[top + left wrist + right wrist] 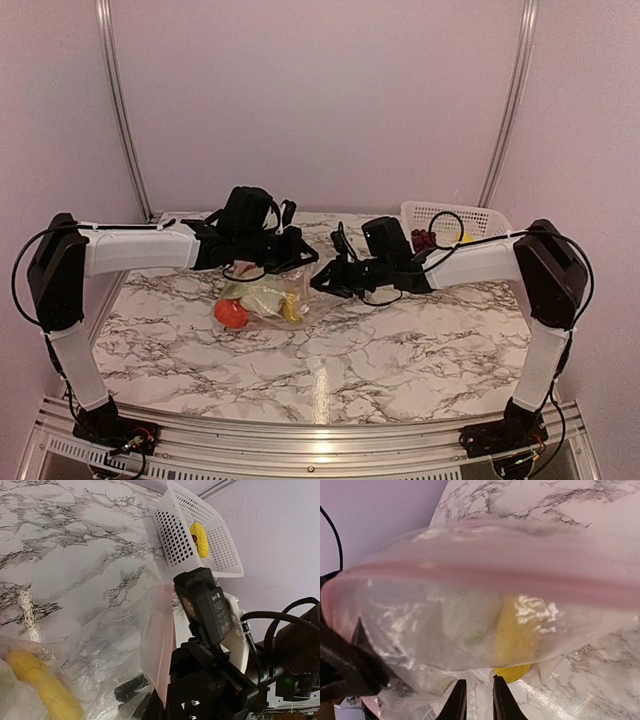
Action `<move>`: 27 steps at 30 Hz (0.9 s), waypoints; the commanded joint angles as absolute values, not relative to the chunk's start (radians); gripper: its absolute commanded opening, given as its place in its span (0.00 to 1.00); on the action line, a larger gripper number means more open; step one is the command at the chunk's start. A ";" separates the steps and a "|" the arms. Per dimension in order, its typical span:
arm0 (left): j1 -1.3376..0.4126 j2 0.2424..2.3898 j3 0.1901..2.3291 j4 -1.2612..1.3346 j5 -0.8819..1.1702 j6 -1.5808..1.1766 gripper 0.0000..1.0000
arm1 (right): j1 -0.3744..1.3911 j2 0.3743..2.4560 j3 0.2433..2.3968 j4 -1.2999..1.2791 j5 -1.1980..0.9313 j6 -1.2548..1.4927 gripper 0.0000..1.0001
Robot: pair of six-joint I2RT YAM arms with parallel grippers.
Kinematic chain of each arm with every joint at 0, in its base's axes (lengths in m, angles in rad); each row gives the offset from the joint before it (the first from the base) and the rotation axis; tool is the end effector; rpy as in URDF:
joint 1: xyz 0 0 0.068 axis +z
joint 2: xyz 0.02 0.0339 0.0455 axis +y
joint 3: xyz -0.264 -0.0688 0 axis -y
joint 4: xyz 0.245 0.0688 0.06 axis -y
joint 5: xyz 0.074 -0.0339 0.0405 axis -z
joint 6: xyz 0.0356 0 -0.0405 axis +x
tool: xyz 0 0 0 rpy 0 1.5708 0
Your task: Open the zip-top bag and remove the fake food
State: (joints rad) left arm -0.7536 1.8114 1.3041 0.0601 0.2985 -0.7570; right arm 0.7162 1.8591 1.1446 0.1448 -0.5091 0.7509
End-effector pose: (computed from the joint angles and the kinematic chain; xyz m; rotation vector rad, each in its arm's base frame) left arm 0.3017 -0.2975 0.2566 0.2068 2.2249 -1.2034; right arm 0.2963 0.2809 0.1947 -0.2970 2.3826 1.3300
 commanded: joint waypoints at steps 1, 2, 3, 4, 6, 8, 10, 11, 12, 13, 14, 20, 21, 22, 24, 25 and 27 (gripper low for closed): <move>-0.782 1.783 1.381 0.058 0.322 -0.708 0.00 | 0.722 1.929 1.132 0.237 -0.496 0.784 0.21; -0.781 1.778 1.393 0.029 0.315 -0.688 0.00 | 0.718 1.938 1.122 0.257 -0.498 0.795 0.24; -0.776 1.771 1.403 -0.010 0.299 -0.667 0.00 | 0.713 1.943 1.108 0.287 -0.504 0.806 0.28; -0.765 1.755 1.406 -0.041 0.295 -0.652 0.04 | 0.711 1.946 1.092 0.315 -0.513 0.816 0.32; -0.729 1.722 1.380 -0.051 0.315 -0.659 0.19 | 0.707 1.953 1.072 0.351 -0.522 0.826 0.38; -0.672 1.684 1.333 -0.042 0.345 -0.685 0.31 | 0.706 1.964 1.066 0.370 -0.534 0.825 0.43; -0.628 1.638 1.279 -0.038 0.369 -0.688 0.41 | 0.706 1.973 1.066 0.378 -0.544 0.820 0.46; -0.608 1.615 1.255 -0.053 0.360 -0.678 0.47 | 0.706 1.976 1.064 0.390 -0.548 0.819 0.47; -0.588 1.592 1.234 -0.072 0.347 -0.666 0.53 | 0.705 1.977 1.065 0.393 -0.550 0.818 0.49; -0.566 1.572 1.209 -0.099 0.330 -0.651 0.58 | 0.704 1.978 1.065 0.397 -0.555 0.813 0.50; -0.542 1.557 1.194 -0.131 0.312 -0.637 0.61 | 0.705 1.979 1.062 0.407 -0.560 0.811 0.52; -0.423 1.533 1.120 -0.311 0.223 -0.534 0.65 | 0.703 1.987 1.067 0.413 -0.594 0.793 0.61; -0.409 1.536 1.114 -0.335 0.203 -0.524 0.65 | 0.705 1.990 1.074 0.399 -0.596 0.785 0.63; -0.396 1.541 1.105 -0.345 0.198 -0.516 0.65 | 0.708 1.992 1.084 0.380 -0.596 0.771 0.64; -0.377 1.556 1.086 -0.350 0.207 -0.502 0.65 | 0.716 1.999 1.111 0.324 -0.588 0.734 0.66; -0.374 1.562 1.076 -0.347 0.213 -0.493 0.65 | 0.720 2.004 1.126 0.291 -0.581 0.716 0.67; -0.373 1.583 1.065 -0.342 0.227 -0.470 0.65 | 0.726 2.015 1.141 0.252 -0.573 0.693 0.68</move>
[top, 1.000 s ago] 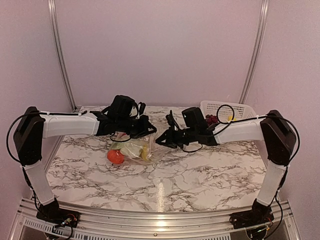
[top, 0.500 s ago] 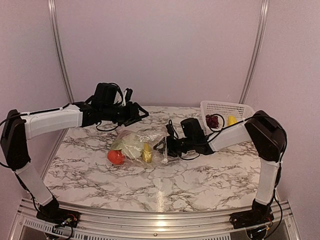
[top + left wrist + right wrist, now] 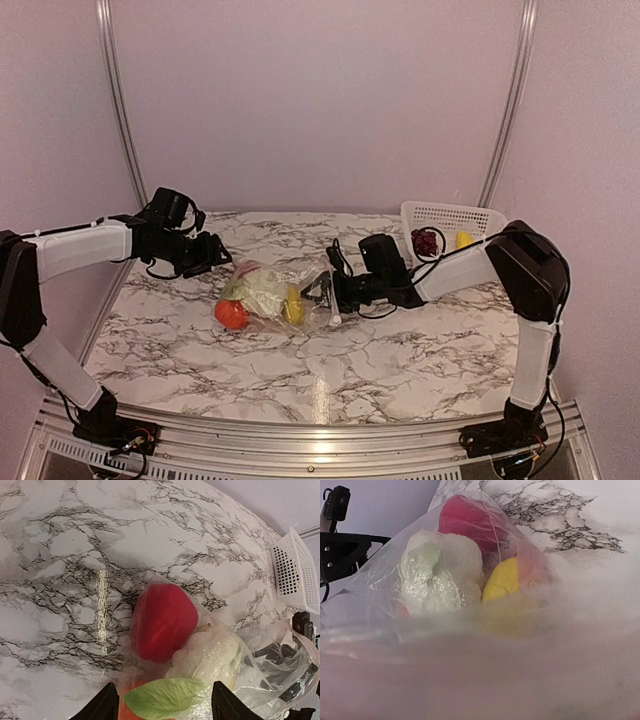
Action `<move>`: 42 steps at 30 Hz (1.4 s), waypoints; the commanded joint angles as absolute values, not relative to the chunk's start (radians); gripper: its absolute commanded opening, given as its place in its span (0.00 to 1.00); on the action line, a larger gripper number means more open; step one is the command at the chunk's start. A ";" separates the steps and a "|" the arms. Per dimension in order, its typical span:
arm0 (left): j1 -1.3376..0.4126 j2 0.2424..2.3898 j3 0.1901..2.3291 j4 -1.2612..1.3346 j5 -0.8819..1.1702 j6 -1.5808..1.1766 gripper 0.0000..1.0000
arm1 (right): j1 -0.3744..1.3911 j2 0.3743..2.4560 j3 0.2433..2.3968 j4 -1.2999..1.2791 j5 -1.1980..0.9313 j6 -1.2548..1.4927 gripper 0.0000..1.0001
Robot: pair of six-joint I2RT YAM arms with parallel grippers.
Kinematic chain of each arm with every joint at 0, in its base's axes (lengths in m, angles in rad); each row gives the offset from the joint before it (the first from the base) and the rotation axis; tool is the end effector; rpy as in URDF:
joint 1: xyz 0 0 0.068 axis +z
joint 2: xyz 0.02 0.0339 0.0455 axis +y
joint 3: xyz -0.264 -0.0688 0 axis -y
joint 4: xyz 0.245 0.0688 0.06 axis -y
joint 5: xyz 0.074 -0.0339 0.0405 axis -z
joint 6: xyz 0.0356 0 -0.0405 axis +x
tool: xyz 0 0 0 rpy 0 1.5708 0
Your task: Open the zip-top bag and remove the fake food
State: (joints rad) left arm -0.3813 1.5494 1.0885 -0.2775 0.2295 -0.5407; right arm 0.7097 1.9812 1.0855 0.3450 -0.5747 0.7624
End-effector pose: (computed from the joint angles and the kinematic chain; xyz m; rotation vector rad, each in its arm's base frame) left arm 0.3133 -0.1344 0.2491 -0.0691 2.3984 -0.7185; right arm 0.3013 0.2843 0.1475 -0.3284 2.3733 1.4055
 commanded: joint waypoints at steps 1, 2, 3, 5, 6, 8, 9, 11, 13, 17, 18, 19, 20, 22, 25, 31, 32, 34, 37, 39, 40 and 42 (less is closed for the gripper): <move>-0.374 1.596 1.062 -0.340 0.232 -0.460 0.65 | 0.728 2.019 1.140 0.246 -0.571 0.691 0.68; -0.374 1.607 1.059 -0.334 0.240 -0.448 0.65 | 0.727 2.022 1.140 0.242 -0.571 0.690 0.69; -0.374 1.618 1.055 -0.326 0.251 -0.443 0.65 | 0.727 2.028 1.142 0.239 -0.571 0.687 0.69; -0.375 1.640 1.044 -0.296 0.286 -0.440 0.64 | 0.729 2.044 1.155 0.214 -0.576 0.672 0.70; -0.376 1.652 1.037 -0.282 0.307 -0.444 0.64 | 0.730 2.054 1.166 0.198 -0.578 0.659 0.71; -0.378 1.673 1.016 -0.246 0.343 -0.451 0.65 | 0.730 2.070 1.186 0.169 -0.578 0.635 0.73; -0.380 1.685 1.006 -0.227 0.358 -0.456 0.64 | 0.730 2.077 1.196 0.159 -0.577 0.624 0.73; -0.385 1.707 0.991 -0.186 0.396 -0.470 0.61 | 0.730 2.089 1.212 0.137 -0.576 0.606 0.74; -0.402 1.724 0.988 -0.159 0.416 -0.476 0.57 | 0.730 2.100 1.225 0.124 -0.581 0.595 0.75; -0.434 1.743 0.998 -0.142 0.426 -0.487 0.36 | 0.730 2.109 1.243 0.099 -0.580 0.570 0.88; -0.439 1.740 0.999 -0.138 0.423 -0.496 0.29 | 0.730 2.108 1.245 0.091 -0.577 0.564 0.88; -0.443 1.732 0.995 -0.130 0.420 -0.505 0.23 | 0.730 2.106 1.244 0.085 -0.569 0.557 0.88; -0.446 1.724 0.991 -0.122 0.418 -0.515 0.19 | 0.730 2.100 1.243 0.078 -0.559 0.551 0.88; -0.448 1.704 0.982 -0.123 0.408 -0.529 0.15 | 0.730 2.093 1.242 0.056 -0.536 0.532 0.86; -0.446 1.682 0.969 -0.144 0.376 -0.536 0.07 | 0.731 2.087 1.254 -0.012 -0.501 0.480 0.84; -0.446 1.658 0.955 -0.160 0.337 -0.552 0.00 | 0.730 2.053 1.239 -0.141 -0.428 0.361 0.81; -0.445 1.657 0.953 -0.158 0.333 -0.555 0.00 | 0.730 2.052 1.235 -0.153 -0.420 0.344 0.80; -0.445 1.653 0.954 -0.156 0.325 -0.559 0.00 | 0.730 2.050 1.228 -0.173 -0.403 0.317 0.75; -0.444 1.654 0.956 -0.155 0.325 -0.560 0.00 | 0.731 2.041 1.221 -0.192 -0.381 0.292 0.65; -0.444 1.651 0.956 -0.154 0.322 -0.561 0.00 | 0.731 2.024 1.217 -0.192 -0.370 0.286 0.56; -0.444 1.651 0.956 -0.154 0.322 -0.560 0.00 | 0.731 2.014 1.215 -0.192 -0.366 0.284 0.52; -0.442 1.647 0.956 -0.155 0.320 -0.559 0.00 | 0.731 1.983 1.211 -0.193 -0.365 0.284 0.45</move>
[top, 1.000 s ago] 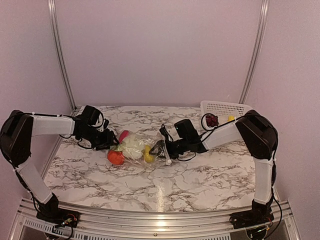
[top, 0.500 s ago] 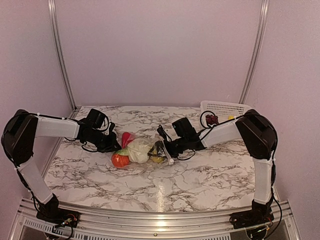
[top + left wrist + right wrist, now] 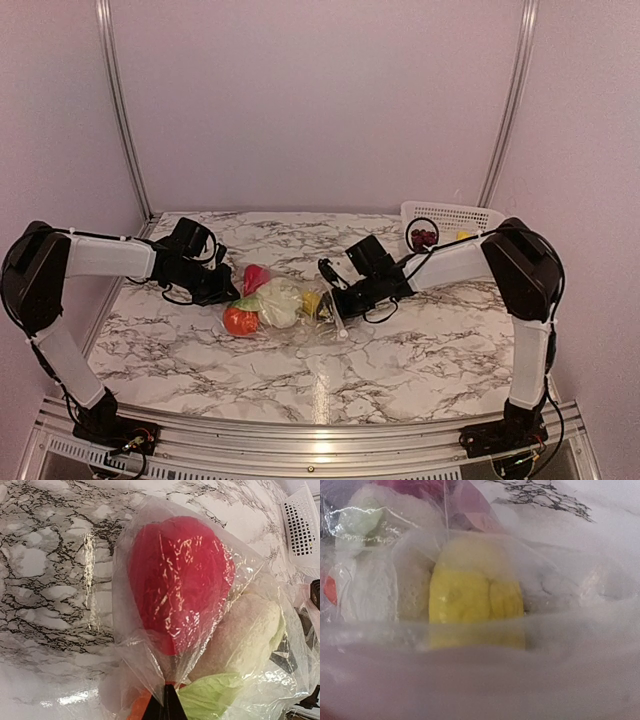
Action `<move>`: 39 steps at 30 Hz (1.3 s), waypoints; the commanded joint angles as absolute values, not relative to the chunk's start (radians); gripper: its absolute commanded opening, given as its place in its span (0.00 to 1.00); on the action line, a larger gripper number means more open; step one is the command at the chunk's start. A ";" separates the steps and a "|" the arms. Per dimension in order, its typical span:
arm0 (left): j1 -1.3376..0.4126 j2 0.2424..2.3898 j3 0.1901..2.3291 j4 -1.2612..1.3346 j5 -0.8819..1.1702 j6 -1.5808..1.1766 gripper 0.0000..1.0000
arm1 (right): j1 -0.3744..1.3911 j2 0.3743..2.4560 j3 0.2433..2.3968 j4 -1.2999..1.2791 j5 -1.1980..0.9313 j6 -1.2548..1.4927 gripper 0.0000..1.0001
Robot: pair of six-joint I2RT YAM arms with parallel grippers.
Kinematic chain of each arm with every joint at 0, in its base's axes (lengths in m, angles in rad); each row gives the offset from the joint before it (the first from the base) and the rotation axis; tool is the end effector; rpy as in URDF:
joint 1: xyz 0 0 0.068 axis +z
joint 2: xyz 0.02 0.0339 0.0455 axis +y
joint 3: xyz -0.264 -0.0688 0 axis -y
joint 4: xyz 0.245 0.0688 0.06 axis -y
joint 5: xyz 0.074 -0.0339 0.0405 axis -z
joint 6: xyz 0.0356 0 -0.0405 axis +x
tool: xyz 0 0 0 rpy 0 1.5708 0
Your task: Open the zip-top bag and remove the fake food
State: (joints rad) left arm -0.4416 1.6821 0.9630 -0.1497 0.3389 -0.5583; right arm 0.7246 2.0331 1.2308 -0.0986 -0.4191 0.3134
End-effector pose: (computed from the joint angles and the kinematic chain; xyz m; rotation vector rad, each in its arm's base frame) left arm 0.3047 -0.1571 0.1775 0.0108 2.5628 -0.8330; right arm 0.3029 0.2875 0.1318 -0.7214 2.5135 0.9318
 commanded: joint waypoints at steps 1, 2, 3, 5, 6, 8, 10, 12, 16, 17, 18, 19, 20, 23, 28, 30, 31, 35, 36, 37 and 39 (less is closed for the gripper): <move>-0.441 1.646 0.956 -0.155 0.320 -0.560 0.00 | 0.730 1.968 1.207 -0.193 -0.365 0.283 0.42; -0.440 1.646 0.956 -0.156 0.321 -0.559 0.00 | 0.731 1.949 1.201 -0.193 -0.366 0.282 0.40; -0.439 1.644 0.958 -0.158 0.319 -0.558 0.00 | 0.731 1.932 1.194 -0.196 -0.368 0.282 0.38; -0.435 1.642 0.960 -0.163 0.316 -0.556 0.00 | 0.731 1.896 1.179 -0.202 -0.366 0.280 0.34; -0.433 1.639 0.961 -0.168 0.314 -0.553 0.00 | 0.730 1.878 1.170 -0.208 -0.368 0.277 0.32; -0.428 1.631 0.962 -0.180 0.304 -0.548 0.00 | 0.729 1.840 1.148 -0.220 -0.365 0.275 0.29; -0.419 1.623 0.960 -0.190 0.291 -0.543 0.00 | 0.726 1.805 1.122 -0.232 -0.365 0.272 0.28; -0.412 1.616 0.959 -0.200 0.281 -0.539 0.00 | 0.722 1.774 1.093 -0.245 -0.370 0.271 0.27; -0.396 1.611 0.954 -0.215 0.261 -0.537 0.00 | 0.714 1.720 1.049 -0.270 -0.386 0.268 0.26; -0.391 1.611 0.955 -0.219 0.256 -0.535 0.00 | 0.712 1.706 1.041 -0.279 -0.387 0.266 0.26; -0.388 1.612 0.956 -0.223 0.252 -0.535 0.00 | 0.709 1.692 1.033 -0.291 -0.390 0.263 0.26; -0.384 1.612 0.956 -0.226 0.249 -0.534 0.00 | 0.708 1.677 1.027 -0.303 -0.392 0.261 0.26; -0.383 1.613 0.957 -0.228 0.250 -0.534 0.00 | 0.706 1.658 1.022 -0.314 -0.395 0.260 0.25; -0.380 1.616 0.957 -0.227 0.253 -0.532 0.00 | 0.696 1.574 1.006 -0.357 -0.404 0.258 0.25; -0.378 1.624 0.957 -0.214 0.280 -0.541 0.00 | 0.595 1.439 0.971 -0.420 -0.444 0.260 0.25; -0.378 1.623 0.955 -0.208 0.283 -0.545 0.00 | 0.538 1.389 0.976 -0.432 -0.457 0.257 0.25; -0.379 1.623 0.952 -0.205 0.283 -0.547 0.00 | 0.503 1.372 0.986 -0.438 -0.464 0.254 0.25; -0.378 1.629 0.950 -0.198 0.293 -0.549 0.00 | 0.356 1.371 1.046 -0.463 -0.486 0.215 0.26; -0.378 1.630 0.952 -0.198 0.297 -0.549 0.00 | 0.313 1.384 1.068 -0.469 -0.487 0.200 0.25; -0.378 1.632 0.954 -0.197 0.300 -0.549 0.00 | 0.273 1.400 1.093 -0.473 -0.488 0.188 0.25; -0.378 1.634 0.959 -0.198 0.298 -0.548 0.00 | 0.193 1.437 1.147 -0.467 -0.504 0.185 0.25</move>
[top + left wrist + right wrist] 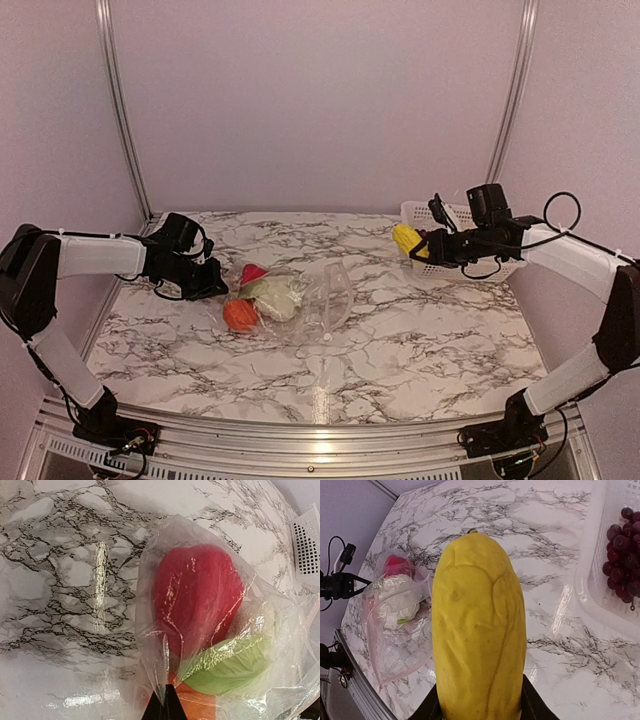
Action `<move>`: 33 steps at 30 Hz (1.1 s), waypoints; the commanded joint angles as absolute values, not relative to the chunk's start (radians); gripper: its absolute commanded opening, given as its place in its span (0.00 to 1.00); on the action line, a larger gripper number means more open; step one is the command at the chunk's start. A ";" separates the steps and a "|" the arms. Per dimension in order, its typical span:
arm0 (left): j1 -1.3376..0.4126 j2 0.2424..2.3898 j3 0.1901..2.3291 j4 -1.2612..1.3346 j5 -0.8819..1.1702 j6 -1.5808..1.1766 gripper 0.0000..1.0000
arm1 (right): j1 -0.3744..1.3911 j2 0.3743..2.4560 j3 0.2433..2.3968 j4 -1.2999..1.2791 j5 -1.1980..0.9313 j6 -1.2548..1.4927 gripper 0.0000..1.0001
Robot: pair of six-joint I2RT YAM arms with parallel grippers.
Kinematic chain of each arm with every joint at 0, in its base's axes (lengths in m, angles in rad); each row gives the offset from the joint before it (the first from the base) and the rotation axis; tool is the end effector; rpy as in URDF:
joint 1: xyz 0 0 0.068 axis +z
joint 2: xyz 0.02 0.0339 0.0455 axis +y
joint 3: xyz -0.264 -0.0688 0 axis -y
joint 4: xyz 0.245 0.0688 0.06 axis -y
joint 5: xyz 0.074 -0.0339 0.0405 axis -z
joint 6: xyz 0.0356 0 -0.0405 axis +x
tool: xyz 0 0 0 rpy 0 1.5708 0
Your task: Open the zip-top bag and remove the fake food
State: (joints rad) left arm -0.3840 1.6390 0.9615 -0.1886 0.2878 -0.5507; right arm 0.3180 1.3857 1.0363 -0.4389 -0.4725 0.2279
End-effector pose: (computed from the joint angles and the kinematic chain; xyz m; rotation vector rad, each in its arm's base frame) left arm 0.3082 -0.1354 0.1877 -0.0765 2.5390 -0.7483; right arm 0.2767 0.1081 0.2705 -0.3444 2.3742 0.8189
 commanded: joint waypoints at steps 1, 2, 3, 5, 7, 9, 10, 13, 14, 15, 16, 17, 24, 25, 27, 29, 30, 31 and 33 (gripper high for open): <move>-0.379 1.634 0.961 -0.198 0.299 -0.548 0.00 | 0.161 1.455 1.174 -0.450 -0.516 0.199 0.25; -0.378 1.634 0.963 -0.197 0.298 -0.548 0.00 | 0.124 1.480 1.200 -0.426 -0.527 0.215 0.25; -0.379 1.635 0.964 -0.194 0.298 -0.552 0.00 | 0.102 1.500 1.229 -0.409 -0.528 0.225 0.26; -0.378 1.639 0.968 -0.191 0.299 -0.556 0.00 | 0.063 1.556 1.291 -0.400 -0.505 0.233 0.26; -0.378 1.643 0.973 -0.190 0.298 -0.557 0.00 | 0.020 1.620 1.362 -0.400 -0.499 0.239 0.26; -0.378 1.646 0.977 -0.190 0.297 -0.557 0.00 | -0.024 1.677 1.413 -0.408 -0.473 0.234 0.26; -0.379 1.648 0.977 -0.188 0.296 -0.559 0.00 | -0.040 1.702 1.433 -0.409 -0.457 0.232 0.26; -0.378 1.654 0.977 -0.183 0.296 -0.565 0.00 | -0.068 1.781 1.485 -0.420 -0.411 0.224 0.26; -0.378 1.655 0.977 -0.183 0.296 -0.567 0.00 | -0.072 1.807 1.500 -0.424 -0.395 0.219 0.27; -0.379 1.656 0.978 -0.183 0.294 -0.568 0.00 | -0.073 1.830 1.510 -0.425 -0.382 0.214 0.28; -0.378 1.655 0.979 -0.181 0.294 -0.569 0.00 | -0.074 1.853 1.515 -0.418 -0.370 0.210 0.28; -0.378 1.658 0.980 -0.178 0.295 -0.570 0.00 | -0.074 1.872 1.514 -0.406 -0.354 0.209 0.28; -0.378 1.678 1.002 -0.185 0.306 -0.564 0.00 | -0.074 1.998 1.572 -0.392 -0.304 0.195 0.34; -0.379 1.683 1.005 -0.186 0.308 -0.564 0.00 | -0.074 2.017 1.579 -0.394 -0.300 0.194 0.38; -0.377 1.688 1.009 -0.183 0.314 -0.564 0.00 | -0.074 2.040 1.599 -0.399 -0.299 0.188 0.46; -0.377 1.692 1.010 -0.178 0.321 -0.565 0.00 | -0.072 2.050 1.609 -0.402 -0.307 0.186 0.52; -0.377 1.694 1.011 -0.178 0.321 -0.567 0.00 | -0.072 2.052 1.615 -0.404 -0.314 0.185 0.55; -0.378 1.696 1.012 -0.177 0.323 -0.567 0.00 | -0.072 2.052 1.619 -0.405 -0.319 0.186 0.56; -0.378 1.700 1.011 -0.174 0.325 -0.568 0.00 | -0.072 2.052 1.628 -0.409 -0.326 0.186 0.59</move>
State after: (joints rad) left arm -0.3840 1.6741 0.9859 -0.1825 0.3111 -0.5686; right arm -0.0761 2.0480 1.5688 -0.4072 -0.3225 0.1970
